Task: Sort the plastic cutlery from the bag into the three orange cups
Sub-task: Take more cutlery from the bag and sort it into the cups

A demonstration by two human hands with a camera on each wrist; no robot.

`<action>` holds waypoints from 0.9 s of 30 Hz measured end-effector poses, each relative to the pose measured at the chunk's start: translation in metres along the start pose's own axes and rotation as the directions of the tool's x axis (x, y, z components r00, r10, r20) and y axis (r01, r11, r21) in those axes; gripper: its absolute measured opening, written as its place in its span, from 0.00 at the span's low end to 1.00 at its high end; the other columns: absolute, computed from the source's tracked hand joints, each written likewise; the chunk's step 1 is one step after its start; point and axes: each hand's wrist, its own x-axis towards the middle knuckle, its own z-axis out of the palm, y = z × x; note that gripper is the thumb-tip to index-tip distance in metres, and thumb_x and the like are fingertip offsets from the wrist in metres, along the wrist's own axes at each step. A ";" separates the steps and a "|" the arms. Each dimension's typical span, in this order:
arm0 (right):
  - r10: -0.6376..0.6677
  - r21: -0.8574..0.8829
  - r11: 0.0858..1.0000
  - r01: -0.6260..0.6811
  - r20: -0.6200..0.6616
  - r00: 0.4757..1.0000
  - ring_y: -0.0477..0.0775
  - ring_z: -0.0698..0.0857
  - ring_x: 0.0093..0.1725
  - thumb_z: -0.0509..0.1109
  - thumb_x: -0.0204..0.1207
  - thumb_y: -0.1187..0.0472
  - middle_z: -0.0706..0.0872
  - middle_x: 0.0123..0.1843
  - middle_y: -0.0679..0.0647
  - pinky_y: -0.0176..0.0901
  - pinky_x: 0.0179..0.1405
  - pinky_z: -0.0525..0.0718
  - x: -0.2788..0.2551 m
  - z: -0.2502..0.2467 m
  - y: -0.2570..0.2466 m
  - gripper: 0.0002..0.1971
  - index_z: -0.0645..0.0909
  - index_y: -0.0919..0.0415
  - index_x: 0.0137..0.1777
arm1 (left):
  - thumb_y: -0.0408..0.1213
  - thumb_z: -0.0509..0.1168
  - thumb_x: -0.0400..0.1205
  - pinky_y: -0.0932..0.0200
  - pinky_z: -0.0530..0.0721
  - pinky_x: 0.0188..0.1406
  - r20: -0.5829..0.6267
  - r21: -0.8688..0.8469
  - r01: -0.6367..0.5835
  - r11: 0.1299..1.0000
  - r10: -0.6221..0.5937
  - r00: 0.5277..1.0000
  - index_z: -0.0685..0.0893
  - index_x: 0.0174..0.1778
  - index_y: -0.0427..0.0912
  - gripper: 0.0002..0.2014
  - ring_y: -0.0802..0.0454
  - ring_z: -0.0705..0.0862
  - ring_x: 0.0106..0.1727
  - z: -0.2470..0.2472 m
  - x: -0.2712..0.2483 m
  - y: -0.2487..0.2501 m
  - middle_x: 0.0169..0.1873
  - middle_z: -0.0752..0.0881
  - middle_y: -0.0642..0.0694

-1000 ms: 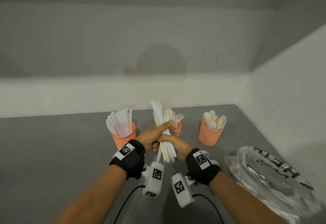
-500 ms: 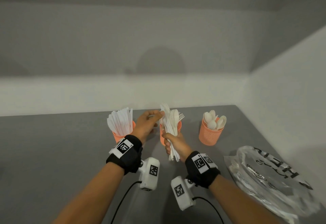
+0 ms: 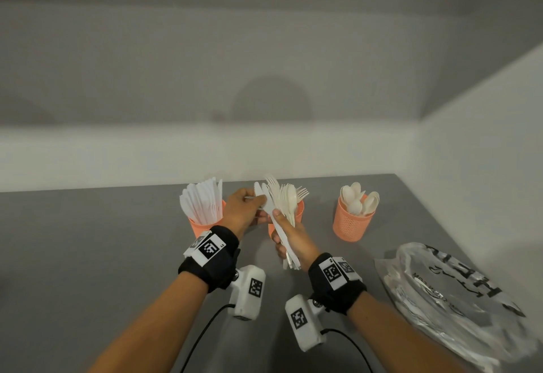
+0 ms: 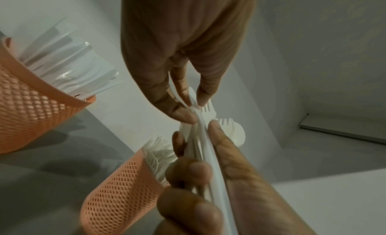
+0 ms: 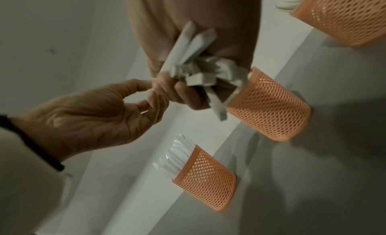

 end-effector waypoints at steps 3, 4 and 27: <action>-0.021 -0.019 1.000 0.021 0.000 1.000 0.44 0.67 0.12 0.62 0.80 0.47 0.71 0.22 0.52 0.30 0.12 0.64 0.002 0.001 0.002 0.12 0.78 0.54 0.41 | 0.31 0.67 0.80 0.68 0.83 0.20 -0.033 0.007 -0.005 1.000 0.006 0.999 0.76 0.50 0.35 0.07 0.53 0.81 0.25 0.003 -0.001 -0.005 0.34 0.82 0.42; -0.018 -0.038 0.999 0.018 -0.007 1.000 0.43 0.68 0.13 0.63 0.80 0.47 0.72 0.21 0.51 0.30 0.12 0.65 0.002 0.001 0.003 0.13 0.77 0.55 0.39 | 0.31 0.67 0.80 0.68 0.83 0.20 -0.041 0.017 -0.012 1.000 0.012 0.999 0.76 0.50 0.35 0.08 0.52 0.81 0.26 0.004 -0.001 -0.006 0.34 0.82 0.42; 0.123 0.052 0.990 -0.133 0.172 0.977 0.43 0.68 0.14 0.57 0.82 0.61 0.70 0.19 0.46 0.32 0.15 0.69 0.017 0.005 -0.006 0.08 0.78 0.54 0.54 | 0.33 0.64 0.81 0.53 0.84 0.43 -0.099 0.694 -0.530 0.488 0.793 0.601 0.63 0.78 0.45 0.29 0.37 0.85 0.35 -0.114 0.037 0.061 0.36 0.84 0.32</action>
